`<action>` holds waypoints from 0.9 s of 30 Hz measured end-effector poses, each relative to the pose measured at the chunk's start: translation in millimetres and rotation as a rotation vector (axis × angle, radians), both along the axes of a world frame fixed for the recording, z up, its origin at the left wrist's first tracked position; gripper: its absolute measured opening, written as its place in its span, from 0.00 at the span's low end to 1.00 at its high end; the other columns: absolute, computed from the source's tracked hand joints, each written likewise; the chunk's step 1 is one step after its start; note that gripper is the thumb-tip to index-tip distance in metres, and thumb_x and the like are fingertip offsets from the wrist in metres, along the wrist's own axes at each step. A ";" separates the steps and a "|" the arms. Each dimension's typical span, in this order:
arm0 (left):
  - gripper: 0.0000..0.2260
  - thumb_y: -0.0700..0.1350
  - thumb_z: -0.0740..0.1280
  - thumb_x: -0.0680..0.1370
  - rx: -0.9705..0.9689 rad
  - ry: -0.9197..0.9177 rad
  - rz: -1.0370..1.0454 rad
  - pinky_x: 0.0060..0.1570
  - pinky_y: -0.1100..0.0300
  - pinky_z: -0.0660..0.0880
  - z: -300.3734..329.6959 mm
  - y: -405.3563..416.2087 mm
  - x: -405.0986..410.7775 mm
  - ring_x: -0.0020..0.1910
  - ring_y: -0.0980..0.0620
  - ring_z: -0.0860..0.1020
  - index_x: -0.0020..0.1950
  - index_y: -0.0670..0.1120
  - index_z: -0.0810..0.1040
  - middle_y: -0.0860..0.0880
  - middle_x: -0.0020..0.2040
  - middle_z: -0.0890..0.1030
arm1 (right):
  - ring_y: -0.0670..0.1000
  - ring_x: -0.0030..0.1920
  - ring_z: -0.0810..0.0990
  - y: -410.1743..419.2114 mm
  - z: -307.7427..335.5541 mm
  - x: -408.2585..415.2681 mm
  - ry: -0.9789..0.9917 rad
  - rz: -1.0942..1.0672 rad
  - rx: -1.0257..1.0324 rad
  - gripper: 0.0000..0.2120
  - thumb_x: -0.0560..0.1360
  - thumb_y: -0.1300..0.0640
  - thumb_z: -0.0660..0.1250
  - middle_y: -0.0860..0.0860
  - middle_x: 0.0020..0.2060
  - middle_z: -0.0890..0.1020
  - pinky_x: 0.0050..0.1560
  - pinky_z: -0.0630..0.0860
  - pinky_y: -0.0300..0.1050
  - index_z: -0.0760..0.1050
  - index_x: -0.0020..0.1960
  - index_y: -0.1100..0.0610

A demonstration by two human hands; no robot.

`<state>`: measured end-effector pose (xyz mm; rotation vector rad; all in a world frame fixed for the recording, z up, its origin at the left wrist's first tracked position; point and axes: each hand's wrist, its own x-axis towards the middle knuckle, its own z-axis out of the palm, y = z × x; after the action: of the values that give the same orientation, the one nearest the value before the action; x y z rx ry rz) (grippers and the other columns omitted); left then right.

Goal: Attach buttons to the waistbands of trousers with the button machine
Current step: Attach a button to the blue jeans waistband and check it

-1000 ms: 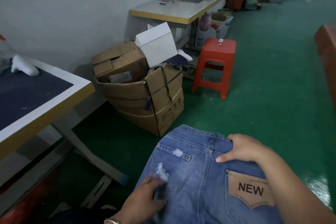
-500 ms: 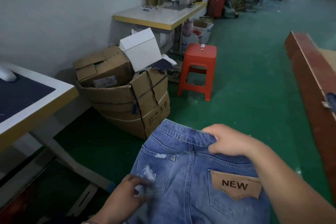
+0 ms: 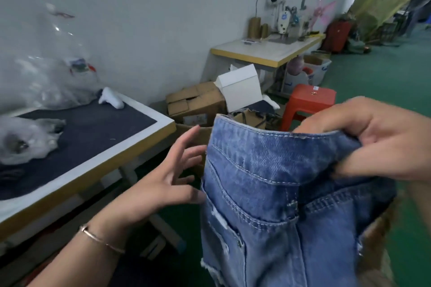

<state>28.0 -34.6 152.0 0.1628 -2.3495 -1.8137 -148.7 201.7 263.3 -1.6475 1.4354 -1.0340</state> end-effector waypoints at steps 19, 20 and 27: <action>0.13 0.51 0.79 0.67 -0.679 -0.513 0.403 0.43 0.59 0.80 100.1 -3.4 253.6 0.43 0.58 0.83 0.49 0.54 0.81 0.56 0.43 0.85 | 0.58 0.45 0.82 -208.5 25.5 181.6 -0.169 0.394 -0.097 0.26 0.54 0.81 0.51 0.70 0.49 0.80 0.43 0.79 0.43 0.80 0.43 0.68; 0.10 0.47 0.77 0.67 -0.630 -0.583 0.408 0.39 0.61 0.80 100.0 -2.7 262.3 0.40 0.58 0.83 0.46 0.54 0.81 0.56 0.40 0.85 | 0.59 0.45 0.82 -217.5 23.2 188.3 -0.149 0.388 -0.075 0.26 0.54 0.80 0.52 0.70 0.48 0.81 0.43 0.79 0.45 0.80 0.43 0.69; 0.14 0.31 0.64 0.63 -0.077 -0.400 0.412 0.28 0.69 0.73 117.8 -6.5 310.4 0.28 0.59 0.79 0.33 0.49 0.83 0.54 0.30 0.81 | 0.57 0.30 0.76 -252.9 -5.4 199.8 0.178 0.376 0.247 0.19 0.46 0.68 0.60 0.63 0.29 0.78 0.27 0.70 0.41 0.77 0.36 0.67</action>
<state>338.4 -41.1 269.8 1.0007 -2.3848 -1.5970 51.0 -51.2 257.9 -1.7679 1.2391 -0.4904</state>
